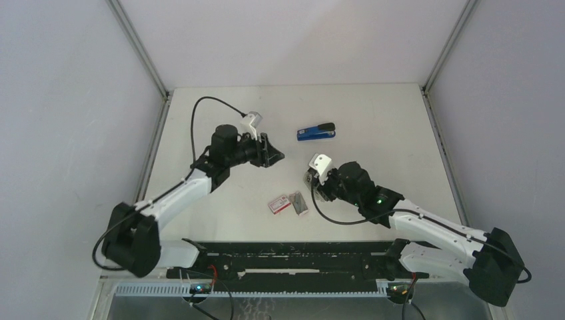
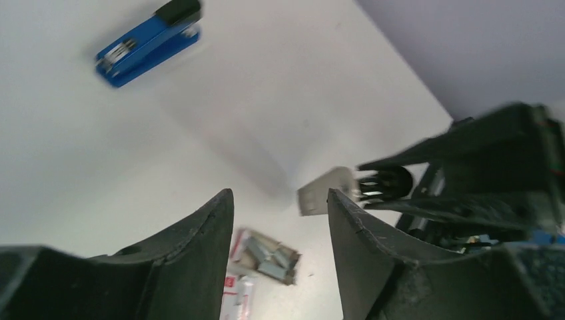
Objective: Load the staples into the stapler
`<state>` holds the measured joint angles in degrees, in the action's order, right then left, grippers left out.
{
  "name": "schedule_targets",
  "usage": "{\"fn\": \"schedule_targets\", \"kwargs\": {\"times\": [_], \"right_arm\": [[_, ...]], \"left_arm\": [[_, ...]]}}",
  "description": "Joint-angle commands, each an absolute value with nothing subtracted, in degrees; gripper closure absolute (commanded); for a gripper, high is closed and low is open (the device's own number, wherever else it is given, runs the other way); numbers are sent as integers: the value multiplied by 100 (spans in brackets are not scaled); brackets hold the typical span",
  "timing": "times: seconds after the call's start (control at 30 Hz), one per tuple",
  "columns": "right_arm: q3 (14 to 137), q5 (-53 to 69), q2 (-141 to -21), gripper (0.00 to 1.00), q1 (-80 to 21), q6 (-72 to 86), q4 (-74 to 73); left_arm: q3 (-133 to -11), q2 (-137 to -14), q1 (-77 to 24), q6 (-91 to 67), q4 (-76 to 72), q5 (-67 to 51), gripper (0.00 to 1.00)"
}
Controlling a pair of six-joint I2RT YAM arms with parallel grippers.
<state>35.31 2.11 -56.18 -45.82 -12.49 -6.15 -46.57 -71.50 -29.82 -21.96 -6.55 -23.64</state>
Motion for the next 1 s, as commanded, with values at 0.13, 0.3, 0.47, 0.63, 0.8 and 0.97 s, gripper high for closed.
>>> {"fn": "schedule_targets", "kwargs": {"times": [0.13, 0.3, 0.47, 0.63, 0.8, 0.97], "right_arm": [[3756, 719, -5204, 100, -4403, -1022, -382], [3804, 703, -5225, 100, -4459, -1028, -439], [3822, 696, -5191, 100, -4489, -1028, -440], [3854, 686, -5221, 100, -4485, -1056, -501], [3874, 672, -5310, 100, -4482, -1063, -526], [3876, 696, -5344, 100, -4482, -1061, -510]], "left_arm": [[-4272, -6816, -3928, -2724, -962, -1850, 40], [-4569, -7150, -4130, -2798, -1012, -1857, 40], [-4743, -7456, -4148, -2874, -1117, -1976, 39], [-4749, -7640, -4198, -3019, -1414, -2127, 40], [-4752, -7573, -4290, -3068, -1649, -2126, 40], [-4816, -7673, -4403, -3068, -1692, -2099, 40]]}}
